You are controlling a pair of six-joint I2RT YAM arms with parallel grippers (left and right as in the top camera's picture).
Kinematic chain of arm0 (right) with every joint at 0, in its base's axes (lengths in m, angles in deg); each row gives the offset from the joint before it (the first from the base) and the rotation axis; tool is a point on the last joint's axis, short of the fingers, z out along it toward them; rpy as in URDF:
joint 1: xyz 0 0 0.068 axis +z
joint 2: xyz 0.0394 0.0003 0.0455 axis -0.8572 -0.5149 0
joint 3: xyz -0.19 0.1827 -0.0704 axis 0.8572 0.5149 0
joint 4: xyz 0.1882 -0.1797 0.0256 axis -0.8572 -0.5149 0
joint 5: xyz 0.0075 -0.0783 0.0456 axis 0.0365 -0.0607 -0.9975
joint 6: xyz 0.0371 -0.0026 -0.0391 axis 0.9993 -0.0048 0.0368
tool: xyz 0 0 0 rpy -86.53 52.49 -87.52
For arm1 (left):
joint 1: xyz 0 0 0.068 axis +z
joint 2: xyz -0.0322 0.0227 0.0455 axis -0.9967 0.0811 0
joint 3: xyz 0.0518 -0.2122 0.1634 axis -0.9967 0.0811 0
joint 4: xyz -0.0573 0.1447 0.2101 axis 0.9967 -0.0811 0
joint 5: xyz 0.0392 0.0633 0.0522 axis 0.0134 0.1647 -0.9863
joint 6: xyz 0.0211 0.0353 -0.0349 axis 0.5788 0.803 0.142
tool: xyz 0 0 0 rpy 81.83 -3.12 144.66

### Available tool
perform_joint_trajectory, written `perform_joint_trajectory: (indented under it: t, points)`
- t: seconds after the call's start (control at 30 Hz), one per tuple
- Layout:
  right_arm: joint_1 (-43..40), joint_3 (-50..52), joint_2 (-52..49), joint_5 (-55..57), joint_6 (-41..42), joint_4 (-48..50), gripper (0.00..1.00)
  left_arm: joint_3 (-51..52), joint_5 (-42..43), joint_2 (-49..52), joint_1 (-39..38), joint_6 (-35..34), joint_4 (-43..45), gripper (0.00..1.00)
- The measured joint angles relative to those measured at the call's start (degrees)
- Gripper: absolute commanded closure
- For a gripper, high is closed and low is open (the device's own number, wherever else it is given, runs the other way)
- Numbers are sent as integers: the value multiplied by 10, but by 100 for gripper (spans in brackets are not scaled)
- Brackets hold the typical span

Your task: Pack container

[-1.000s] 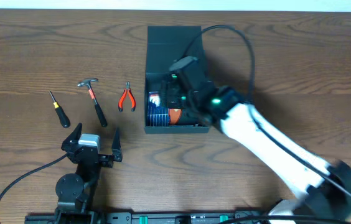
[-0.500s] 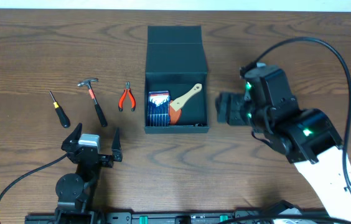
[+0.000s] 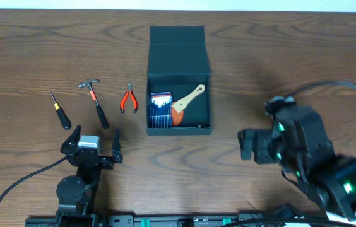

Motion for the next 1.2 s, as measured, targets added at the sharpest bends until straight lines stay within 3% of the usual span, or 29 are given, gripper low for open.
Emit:
perform_joint_trajectory:
  t: [0.4,0.63,0.83,1.0,1.2]
  points:
    - [0,12,55,1,-1,-19,1,0,-6,4,0,-25,0,1]
    - [0,12,55,1,-1,-21,1,0,7,45,0,-117,2,1]
    - [0,13,55,1,-1,-21,1,-4,131,79,0,-215,6,1]
    - [0,14,55,1,-1,-21,1,-51,198,116,0,-262,-90,2]
    - [0,14,55,0,-1,-21,1,-212,195,192,0,-249,-245,1]
